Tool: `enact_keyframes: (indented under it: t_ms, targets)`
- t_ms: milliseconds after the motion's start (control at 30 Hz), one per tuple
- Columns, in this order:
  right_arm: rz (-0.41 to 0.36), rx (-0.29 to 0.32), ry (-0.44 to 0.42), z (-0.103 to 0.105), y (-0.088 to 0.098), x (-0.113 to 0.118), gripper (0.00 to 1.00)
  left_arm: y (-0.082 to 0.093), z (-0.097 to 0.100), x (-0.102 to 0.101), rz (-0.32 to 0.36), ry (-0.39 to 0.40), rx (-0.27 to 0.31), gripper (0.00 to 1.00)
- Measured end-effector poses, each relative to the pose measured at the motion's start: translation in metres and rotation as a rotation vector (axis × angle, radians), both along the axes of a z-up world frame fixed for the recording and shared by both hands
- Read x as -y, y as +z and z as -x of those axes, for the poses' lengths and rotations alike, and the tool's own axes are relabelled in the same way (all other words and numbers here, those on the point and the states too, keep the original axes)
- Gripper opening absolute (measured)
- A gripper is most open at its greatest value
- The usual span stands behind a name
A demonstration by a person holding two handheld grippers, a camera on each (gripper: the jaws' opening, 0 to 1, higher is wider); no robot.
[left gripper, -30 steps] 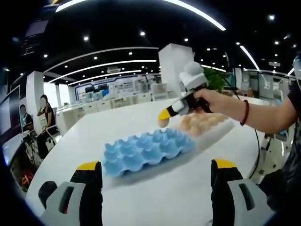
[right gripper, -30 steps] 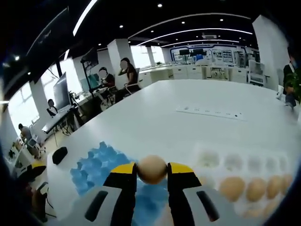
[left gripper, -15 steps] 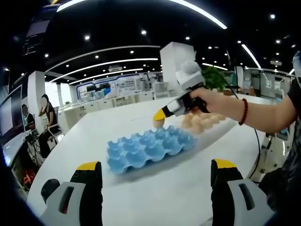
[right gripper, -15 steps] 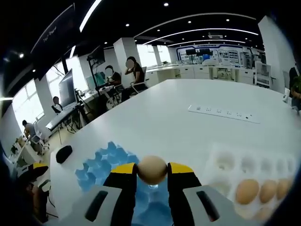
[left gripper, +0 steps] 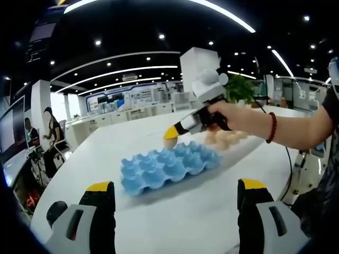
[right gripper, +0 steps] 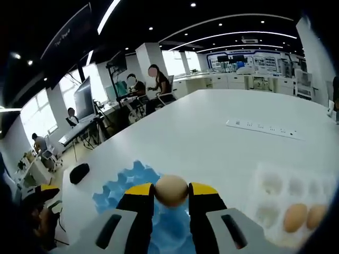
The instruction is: Place the egg into an empty slot of the egg tray after lifting it from the table, then release the egg inside the slot.
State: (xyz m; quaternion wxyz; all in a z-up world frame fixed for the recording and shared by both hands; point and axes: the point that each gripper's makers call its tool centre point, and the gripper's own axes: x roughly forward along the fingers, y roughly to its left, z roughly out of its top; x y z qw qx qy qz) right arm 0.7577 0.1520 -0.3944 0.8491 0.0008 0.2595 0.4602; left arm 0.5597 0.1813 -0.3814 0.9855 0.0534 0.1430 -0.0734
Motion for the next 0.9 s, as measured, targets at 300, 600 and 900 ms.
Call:
enact_keyframes:
  t_ms: [300, 600, 900]
  targets:
    - [-0.025, -0.036, 0.009, 0.005, -0.002, -0.012, 0.26, 0.001, -0.004, -0.004, 0.009, 0.005, 0.003, 0.98]
    - [-0.046, -0.004, 0.065, 0.011, 0.000, -0.030, 0.26, -0.003, -0.005, -0.005, 0.006, 0.003, -0.006, 0.98]
    - [-0.048, 0.018, 0.083, 0.007, 0.000, -0.053, 0.26, -0.006, -0.002, -0.006, 0.004, 0.007, -0.013, 0.98]
